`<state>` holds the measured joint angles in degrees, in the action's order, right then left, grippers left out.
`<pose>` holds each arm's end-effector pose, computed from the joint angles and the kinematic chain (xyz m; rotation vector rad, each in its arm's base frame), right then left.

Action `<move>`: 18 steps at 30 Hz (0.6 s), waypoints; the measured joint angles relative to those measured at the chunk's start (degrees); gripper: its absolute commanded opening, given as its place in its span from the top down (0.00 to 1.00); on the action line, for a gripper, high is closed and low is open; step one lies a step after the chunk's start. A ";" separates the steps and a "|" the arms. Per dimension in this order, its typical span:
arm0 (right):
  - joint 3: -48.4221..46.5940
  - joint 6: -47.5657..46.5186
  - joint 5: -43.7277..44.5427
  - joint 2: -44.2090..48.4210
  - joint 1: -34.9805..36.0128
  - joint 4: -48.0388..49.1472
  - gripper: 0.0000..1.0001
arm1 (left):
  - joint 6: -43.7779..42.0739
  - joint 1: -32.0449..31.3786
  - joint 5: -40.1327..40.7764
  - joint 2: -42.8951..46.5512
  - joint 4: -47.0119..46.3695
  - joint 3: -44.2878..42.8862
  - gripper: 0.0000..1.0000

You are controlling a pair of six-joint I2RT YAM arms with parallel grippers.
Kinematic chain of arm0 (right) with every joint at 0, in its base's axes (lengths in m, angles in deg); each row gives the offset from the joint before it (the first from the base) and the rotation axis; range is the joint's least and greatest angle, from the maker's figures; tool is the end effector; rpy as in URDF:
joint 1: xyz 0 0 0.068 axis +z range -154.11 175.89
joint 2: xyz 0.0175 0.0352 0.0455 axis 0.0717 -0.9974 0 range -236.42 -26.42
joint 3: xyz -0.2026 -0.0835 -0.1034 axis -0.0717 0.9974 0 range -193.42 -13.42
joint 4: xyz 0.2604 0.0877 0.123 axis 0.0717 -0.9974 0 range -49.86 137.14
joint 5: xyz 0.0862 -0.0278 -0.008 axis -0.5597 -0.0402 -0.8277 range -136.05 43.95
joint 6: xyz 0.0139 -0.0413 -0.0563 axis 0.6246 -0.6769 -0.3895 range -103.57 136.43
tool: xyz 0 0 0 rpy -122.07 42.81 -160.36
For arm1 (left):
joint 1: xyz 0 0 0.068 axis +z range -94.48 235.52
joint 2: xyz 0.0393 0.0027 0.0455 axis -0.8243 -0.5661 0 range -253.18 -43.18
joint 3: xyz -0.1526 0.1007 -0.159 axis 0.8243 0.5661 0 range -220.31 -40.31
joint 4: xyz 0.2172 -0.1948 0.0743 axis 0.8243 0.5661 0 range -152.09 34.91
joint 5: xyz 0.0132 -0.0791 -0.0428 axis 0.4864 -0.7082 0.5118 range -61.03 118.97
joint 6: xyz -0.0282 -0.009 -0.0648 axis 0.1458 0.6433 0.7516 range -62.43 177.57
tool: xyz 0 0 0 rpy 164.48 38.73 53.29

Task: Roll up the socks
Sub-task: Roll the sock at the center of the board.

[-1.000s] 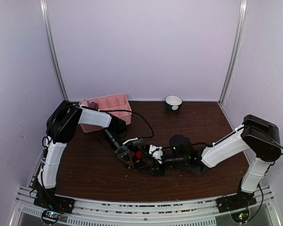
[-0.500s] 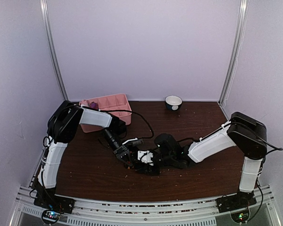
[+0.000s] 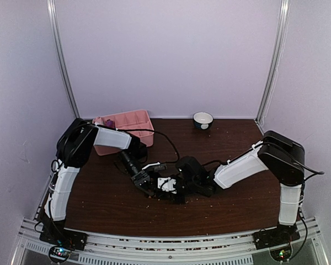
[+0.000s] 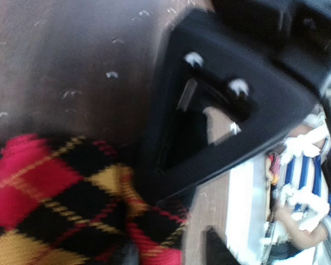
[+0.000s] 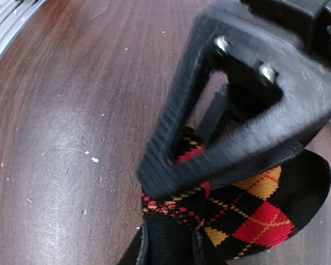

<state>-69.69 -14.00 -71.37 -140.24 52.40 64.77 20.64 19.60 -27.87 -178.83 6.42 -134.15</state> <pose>0.2085 0.3605 0.0347 -1.7435 1.4908 0.7398 0.2978 -0.2762 0.0299 -1.2820 -2.1431 1.3491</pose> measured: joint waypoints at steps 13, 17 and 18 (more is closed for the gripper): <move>-0.63 8.09 -1.18 0.90 0.76 -3.48 1.00 | 3.34 3.50 9.05 11.89 -7.63 6.62 0.42; 0.83 12.02 -1.09 2.05 2.27 -3.80 1.00 | 5.84 4.76 11.80 14.10 -11.98 7.04 0.43; 1.22 13.05 -1.03 2.36 2.71 -3.80 1.00 | 6.05 4.83 12.13 13.86 -12.39 6.80 0.44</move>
<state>-68.47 -0.95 -72.40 -137.88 55.11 60.96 26.69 24.43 -15.74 -164.97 -5.97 -127.35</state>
